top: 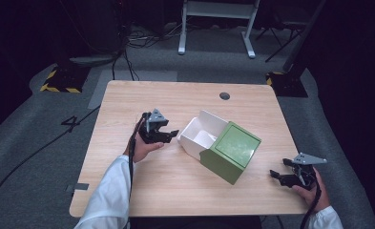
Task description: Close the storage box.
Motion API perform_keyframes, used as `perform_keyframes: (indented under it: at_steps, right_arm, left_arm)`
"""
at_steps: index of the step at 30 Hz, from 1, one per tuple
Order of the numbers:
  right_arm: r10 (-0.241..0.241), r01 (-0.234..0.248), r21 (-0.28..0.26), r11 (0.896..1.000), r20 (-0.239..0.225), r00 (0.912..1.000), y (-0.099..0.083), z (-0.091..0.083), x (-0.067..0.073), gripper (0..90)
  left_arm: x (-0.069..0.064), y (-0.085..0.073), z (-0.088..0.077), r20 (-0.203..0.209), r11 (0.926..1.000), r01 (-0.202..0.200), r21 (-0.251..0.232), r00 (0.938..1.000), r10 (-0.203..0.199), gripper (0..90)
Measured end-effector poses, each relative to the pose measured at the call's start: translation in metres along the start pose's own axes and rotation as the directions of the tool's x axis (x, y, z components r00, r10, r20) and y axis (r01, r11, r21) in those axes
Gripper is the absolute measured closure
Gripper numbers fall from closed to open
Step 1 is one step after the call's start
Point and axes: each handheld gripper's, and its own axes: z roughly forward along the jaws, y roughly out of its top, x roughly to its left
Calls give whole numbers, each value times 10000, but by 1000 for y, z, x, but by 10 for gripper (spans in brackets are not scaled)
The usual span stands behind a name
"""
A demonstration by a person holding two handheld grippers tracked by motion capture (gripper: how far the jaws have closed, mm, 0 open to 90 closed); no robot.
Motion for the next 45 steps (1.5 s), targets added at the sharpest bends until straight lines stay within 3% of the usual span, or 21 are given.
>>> perform_keyframes:
  at_steps: [1,9,14,18,22,24,27,33,45]
  right_arm:
    - [-4,4,0,10000,2,10000,0,0,0,169]
    - [-1,1,3,10000,17,10000,0,0,0,168]
    - [2,-2,3,10000,16,10000,0,0,0,169]
    - [0,0,3,10000,18,10000,0,0,0,169]
    - [0,0,4,10000,16,10000,0,0,0,169]
    - [6,-6,6,10000,12,10000,0,0,0,169]
    - [-2,2,1,10000,17,10000,0,0,0,169]
    - [0,0,3,10000,15,10000,0,0,0,169]
    - [-1,1,3,10000,18,10000,0,0,0,168]
  left_arm:
    - [-1,1,4,80,9999,62,-112,9999,-61,365]
    - [-5,2,24,385,9986,-70,520,9992,50,386]
    - [-6,-2,38,597,9962,76,869,9981,-128,436]
    - [-3,-4,44,1081,9960,425,786,9928,-509,463]
    - [0,-5,47,1793,9957,525,764,9816,-655,556]
    - [0,-5,48,1958,9957,532,755,9783,-672,572]
    - [-3,-4,51,2136,9961,405,790,9753,-566,617]
    - [-9,-1,53,2032,9965,205,808,9784,-366,647]
    - [-33,8,68,2688,9971,-139,748,9632,-67,650]
